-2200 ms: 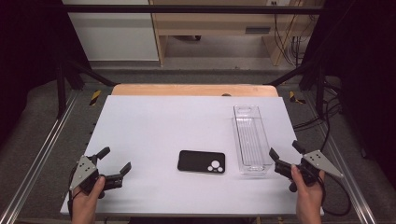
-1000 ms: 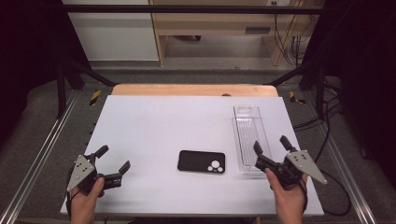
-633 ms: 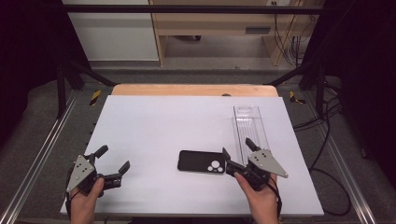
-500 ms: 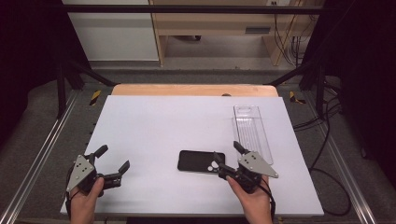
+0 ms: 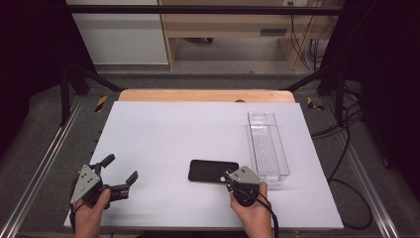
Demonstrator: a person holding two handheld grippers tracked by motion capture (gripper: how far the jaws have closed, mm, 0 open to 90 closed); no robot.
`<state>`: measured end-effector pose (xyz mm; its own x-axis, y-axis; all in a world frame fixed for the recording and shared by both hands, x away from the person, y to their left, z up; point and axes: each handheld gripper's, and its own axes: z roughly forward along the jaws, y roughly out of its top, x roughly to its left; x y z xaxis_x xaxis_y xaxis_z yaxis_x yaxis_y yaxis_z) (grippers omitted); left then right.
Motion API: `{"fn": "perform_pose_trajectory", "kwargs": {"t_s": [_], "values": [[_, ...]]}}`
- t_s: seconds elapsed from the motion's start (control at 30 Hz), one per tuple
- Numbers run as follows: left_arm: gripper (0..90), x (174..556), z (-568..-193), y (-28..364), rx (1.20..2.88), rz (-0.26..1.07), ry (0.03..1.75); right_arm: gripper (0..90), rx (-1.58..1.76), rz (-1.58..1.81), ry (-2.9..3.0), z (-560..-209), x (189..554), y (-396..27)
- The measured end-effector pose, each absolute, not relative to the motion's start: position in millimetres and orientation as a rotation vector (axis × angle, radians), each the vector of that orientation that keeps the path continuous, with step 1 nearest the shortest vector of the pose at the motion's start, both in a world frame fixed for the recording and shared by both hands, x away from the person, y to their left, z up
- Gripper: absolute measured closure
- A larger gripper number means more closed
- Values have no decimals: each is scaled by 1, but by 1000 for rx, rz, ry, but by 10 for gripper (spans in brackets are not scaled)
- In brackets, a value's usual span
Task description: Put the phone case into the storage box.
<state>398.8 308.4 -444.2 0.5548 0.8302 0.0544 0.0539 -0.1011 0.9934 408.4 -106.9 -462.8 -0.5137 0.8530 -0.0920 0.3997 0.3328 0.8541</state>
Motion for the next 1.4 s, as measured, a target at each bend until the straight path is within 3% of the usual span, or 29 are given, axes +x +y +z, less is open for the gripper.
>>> {"fn": "perform_pose_trajectory", "kwargs": {"t_s": [0.67,1.4], "values": [[24,398,-443,305,1561,786,762,900,1166,934,2208,-484,420,-115],[23,398,-445,303,1587,789,762,900,1069,978,2470,-476,389,-132]]}}
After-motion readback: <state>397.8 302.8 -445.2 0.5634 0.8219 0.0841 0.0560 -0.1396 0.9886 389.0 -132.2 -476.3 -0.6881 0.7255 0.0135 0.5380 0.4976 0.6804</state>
